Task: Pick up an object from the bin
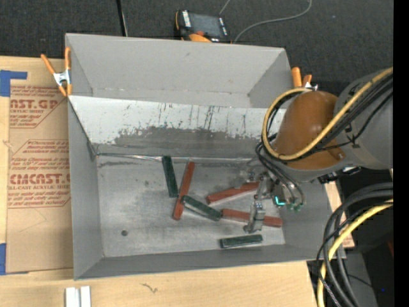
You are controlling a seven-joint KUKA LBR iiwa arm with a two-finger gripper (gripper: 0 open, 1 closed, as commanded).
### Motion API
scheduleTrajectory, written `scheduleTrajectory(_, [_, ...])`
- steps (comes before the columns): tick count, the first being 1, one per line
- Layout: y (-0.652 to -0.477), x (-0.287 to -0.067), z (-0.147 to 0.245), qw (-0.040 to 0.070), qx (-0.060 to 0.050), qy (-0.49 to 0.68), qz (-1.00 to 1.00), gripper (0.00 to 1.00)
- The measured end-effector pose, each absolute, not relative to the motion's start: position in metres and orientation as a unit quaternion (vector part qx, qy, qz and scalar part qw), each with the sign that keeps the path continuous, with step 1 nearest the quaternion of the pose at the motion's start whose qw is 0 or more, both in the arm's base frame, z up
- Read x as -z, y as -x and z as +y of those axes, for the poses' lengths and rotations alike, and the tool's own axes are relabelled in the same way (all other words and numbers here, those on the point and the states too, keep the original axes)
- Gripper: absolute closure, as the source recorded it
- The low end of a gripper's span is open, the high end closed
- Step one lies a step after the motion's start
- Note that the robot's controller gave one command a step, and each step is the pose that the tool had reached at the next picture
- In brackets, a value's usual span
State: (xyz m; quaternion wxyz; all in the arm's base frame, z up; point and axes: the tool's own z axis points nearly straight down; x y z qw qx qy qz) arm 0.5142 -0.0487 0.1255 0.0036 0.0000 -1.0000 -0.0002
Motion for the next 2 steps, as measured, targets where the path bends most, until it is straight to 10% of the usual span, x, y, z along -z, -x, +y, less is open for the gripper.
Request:
scheduleTrajectory(1, [-0.5652,-0.0687,-0.0486,0.001,0.0,-0.128,-0.992,0.0])
scheduleTrajectory(2, [-0.5673,-0.0727,-0.0492,-0.002,0.0,-0.127,-0.992,1.0])
